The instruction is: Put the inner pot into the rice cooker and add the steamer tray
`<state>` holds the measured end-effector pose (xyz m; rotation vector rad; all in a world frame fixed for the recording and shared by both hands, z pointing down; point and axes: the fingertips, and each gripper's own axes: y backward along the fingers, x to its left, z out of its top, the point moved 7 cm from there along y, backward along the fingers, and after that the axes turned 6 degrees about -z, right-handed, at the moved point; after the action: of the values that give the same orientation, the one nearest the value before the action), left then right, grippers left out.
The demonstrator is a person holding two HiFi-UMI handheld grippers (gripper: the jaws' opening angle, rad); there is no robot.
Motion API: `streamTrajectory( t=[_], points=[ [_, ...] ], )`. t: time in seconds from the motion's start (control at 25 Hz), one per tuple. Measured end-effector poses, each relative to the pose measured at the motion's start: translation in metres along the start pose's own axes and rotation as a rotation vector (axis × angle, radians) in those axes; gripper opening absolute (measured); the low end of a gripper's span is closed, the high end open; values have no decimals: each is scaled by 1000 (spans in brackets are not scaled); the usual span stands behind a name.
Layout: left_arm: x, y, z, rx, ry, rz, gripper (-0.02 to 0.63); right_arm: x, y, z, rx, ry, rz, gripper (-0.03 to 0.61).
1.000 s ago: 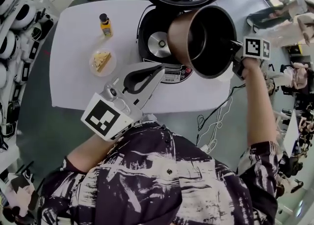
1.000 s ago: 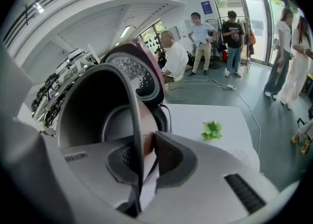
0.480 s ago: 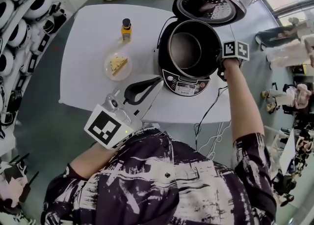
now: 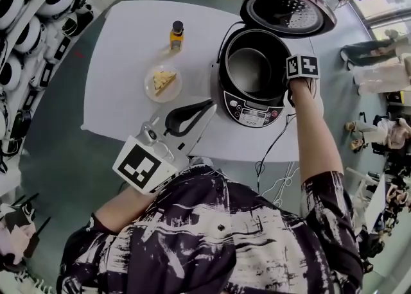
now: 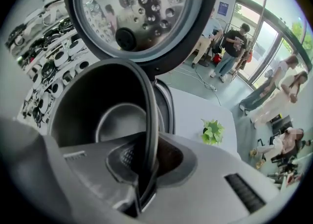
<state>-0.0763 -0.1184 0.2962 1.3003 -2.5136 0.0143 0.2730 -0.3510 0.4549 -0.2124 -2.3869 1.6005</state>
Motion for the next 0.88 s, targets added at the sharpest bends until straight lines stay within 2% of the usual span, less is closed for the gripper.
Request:
streamTrajectory(
  t=[0.28, 0.4, 0.68, 0.76, 0.88],
  points=[
    [-2, -6, -1, -2, 2, -15, 5, 8, 1, 3, 41, 208, -79, 26],
    [-4, -9, -2, -4, 3, -24, 5, 8, 1, 2, 43, 235, -76, 35],
    [-10, -15, 1, 1, -1, -39, 5, 0, 5, -8, -25, -81, 81, 52],
    [-12, -17, 2, 1, -2, -42, 5, -2, 7, -10, -38, -125, 106, 60],
    [-15, -19, 1, 4, -2, -49, 5, -2, 8, -14, -42, -136, 137, 74]
  ],
)
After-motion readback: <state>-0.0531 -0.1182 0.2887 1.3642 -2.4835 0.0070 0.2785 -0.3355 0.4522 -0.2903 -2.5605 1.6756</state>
